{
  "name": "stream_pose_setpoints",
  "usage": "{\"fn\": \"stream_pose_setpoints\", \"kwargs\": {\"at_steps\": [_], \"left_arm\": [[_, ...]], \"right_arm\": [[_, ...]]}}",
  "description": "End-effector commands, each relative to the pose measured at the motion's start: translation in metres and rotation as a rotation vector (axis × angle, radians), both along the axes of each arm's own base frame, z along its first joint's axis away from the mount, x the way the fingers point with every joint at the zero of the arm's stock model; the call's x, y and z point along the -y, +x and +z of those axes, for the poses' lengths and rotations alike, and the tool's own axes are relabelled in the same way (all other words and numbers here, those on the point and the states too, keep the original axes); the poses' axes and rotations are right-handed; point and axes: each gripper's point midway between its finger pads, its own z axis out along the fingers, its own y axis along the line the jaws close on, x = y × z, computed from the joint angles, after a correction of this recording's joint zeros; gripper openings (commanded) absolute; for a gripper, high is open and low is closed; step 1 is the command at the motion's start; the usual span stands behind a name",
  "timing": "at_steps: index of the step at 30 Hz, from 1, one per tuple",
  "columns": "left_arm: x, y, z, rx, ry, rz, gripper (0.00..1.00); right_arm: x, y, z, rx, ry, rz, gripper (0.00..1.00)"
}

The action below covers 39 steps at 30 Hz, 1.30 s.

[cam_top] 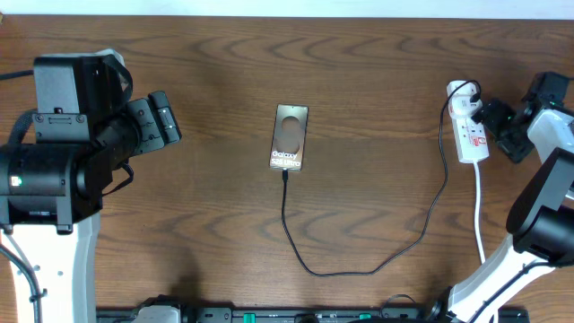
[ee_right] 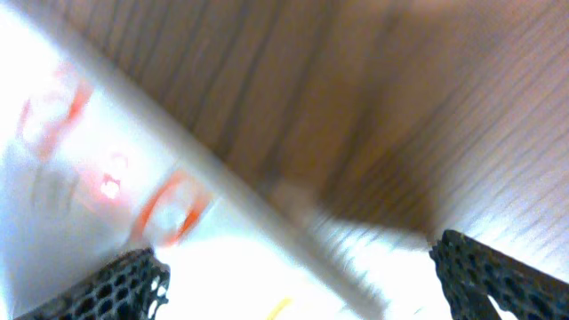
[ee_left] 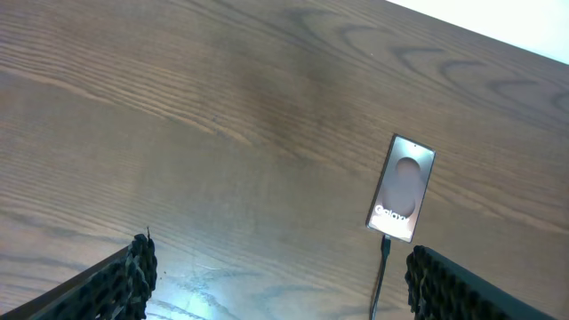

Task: Plug charger to phone and switch on socket

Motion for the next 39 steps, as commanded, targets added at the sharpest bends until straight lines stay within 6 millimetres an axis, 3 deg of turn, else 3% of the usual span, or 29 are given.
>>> {"fn": "stream_pose_setpoints", "kwargs": {"at_steps": [1, 6, 11, 17, 23, 31, 39], "left_arm": [[-0.003, 0.0, 0.0, -0.003, 0.004, 0.019, 0.89], [-0.003, 0.0, 0.0, -0.003, 0.004, 0.019, 0.89], [-0.003, 0.0, 0.0, -0.003, 0.004, 0.019, 0.89], [-0.003, 0.0, 0.0, -0.003, 0.004, 0.019, 0.89], [-0.003, 0.0, 0.0, -0.003, 0.004, 0.019, 0.89], [-0.003, 0.0, 0.0, -0.003, 0.004, 0.019, 0.89], [-0.003, 0.0, 0.0, -0.003, 0.004, 0.019, 0.89]], "right_arm": [[-0.072, -0.005, 0.008, 0.001, 0.159, 0.177, 0.99], [-0.067, -0.015, 0.07, 0.067, 0.078, 0.168, 0.99], [-0.062, -0.038, 0.133, 0.13, -0.028, 0.144, 0.99], [-0.057, -0.072, 0.182, 0.162, -0.135, 0.105, 0.99], [-0.066, -0.1, 0.207, 0.175, -0.147, 0.102, 0.99], [-0.084, -0.152, 0.235, 0.247, -0.177, 0.1, 0.99], [-0.103, -0.203, 0.247, 0.428, -0.253, 0.091, 0.99]]}}
